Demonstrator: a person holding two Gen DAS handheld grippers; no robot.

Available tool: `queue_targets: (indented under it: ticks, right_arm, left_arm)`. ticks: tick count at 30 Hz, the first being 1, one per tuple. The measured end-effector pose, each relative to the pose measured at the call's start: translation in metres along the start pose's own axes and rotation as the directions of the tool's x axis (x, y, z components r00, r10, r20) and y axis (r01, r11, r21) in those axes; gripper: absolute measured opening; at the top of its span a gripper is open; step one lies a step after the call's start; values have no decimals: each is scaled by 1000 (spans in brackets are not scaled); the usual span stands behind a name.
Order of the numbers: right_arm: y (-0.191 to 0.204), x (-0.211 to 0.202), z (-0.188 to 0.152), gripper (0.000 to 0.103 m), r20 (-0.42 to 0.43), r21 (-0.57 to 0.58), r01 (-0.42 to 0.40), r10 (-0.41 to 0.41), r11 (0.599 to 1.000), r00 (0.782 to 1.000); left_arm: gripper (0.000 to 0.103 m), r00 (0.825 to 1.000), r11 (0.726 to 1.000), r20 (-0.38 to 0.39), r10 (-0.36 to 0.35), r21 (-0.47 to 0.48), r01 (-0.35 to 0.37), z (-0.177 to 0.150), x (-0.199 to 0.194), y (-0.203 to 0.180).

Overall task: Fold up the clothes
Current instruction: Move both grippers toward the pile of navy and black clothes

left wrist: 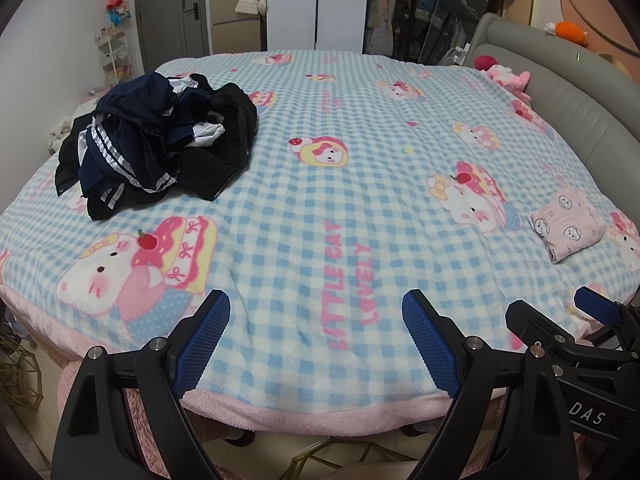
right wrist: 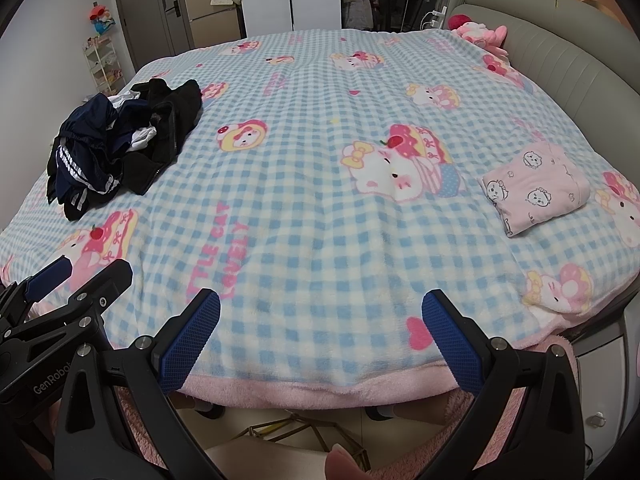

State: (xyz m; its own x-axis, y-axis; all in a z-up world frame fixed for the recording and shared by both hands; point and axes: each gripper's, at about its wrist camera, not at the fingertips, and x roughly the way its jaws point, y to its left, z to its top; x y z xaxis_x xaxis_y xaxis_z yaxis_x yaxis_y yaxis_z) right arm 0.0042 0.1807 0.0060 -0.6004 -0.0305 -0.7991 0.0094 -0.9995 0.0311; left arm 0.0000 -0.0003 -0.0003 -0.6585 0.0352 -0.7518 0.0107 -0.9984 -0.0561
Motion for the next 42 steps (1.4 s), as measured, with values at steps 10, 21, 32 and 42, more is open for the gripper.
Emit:
queue_targets:
  ticks: [10, 21, 32, 42]
  right_arm:
    - [1, 4, 0, 102, -9, 0, -8, 8, 1000, 1000]
    - [51, 14, 48, 102, 78, -193, -124, 141, 973, 987]
    - [196, 79, 116, 101, 33, -366, -219, 248, 904, 968]
    - [318, 155, 174, 81, -66, -439, -310, 314, 843, 947]
  left_arm:
    - [90, 1000, 1000, 9, 15, 27, -15, 2, 2, -1]
    - [90, 996, 999, 87, -14, -33, 17, 37, 6, 54]
    - [90, 995, 954, 96, 20, -300, 10, 75, 50, 197]
    - [78, 993, 893, 109, 46, -450, 8, 147, 118, 306]
